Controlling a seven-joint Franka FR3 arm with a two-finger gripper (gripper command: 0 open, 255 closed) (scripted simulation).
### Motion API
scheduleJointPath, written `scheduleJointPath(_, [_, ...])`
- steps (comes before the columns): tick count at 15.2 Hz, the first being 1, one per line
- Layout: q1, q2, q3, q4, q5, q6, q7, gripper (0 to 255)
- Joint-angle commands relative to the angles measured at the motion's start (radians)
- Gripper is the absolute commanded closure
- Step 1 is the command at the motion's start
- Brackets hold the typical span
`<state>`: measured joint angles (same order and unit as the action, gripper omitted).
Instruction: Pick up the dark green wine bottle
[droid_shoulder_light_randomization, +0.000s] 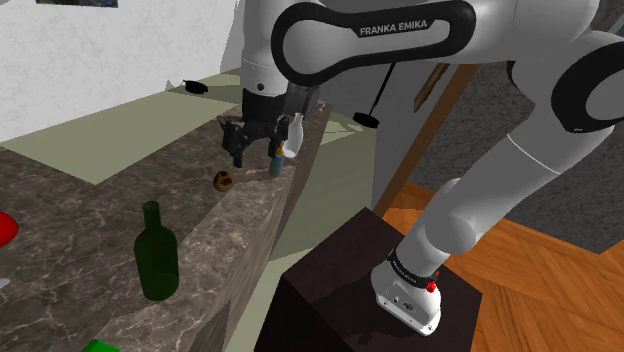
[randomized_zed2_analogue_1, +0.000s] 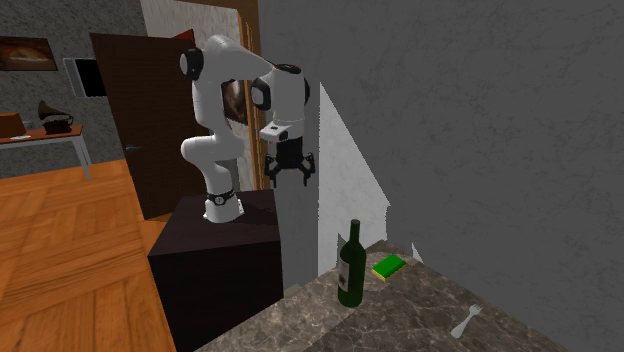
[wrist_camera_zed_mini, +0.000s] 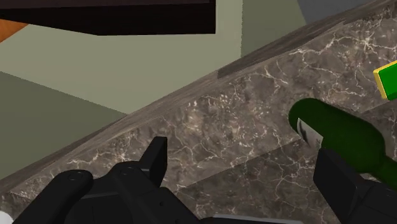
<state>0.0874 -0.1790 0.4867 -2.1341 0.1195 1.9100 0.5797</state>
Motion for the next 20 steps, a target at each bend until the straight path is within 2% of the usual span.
scheduleJointPath(1, [0.006, 0.074, 0.027, 0.044, -0.021, 0.026, 0.052, 0])
scheduleJointPath(8, [0.065, 0.362, 0.076, 0.245, -0.147, 0.083, 0.232, 0])
scheduleJointPath(17, [0.228, 0.731, 0.043, 0.612, -0.295, 0.057, 0.394, 0])
scheduleJointPath(20, [0.231, 0.745, 0.037, 0.593, -0.301, 0.090, 0.395, 0])
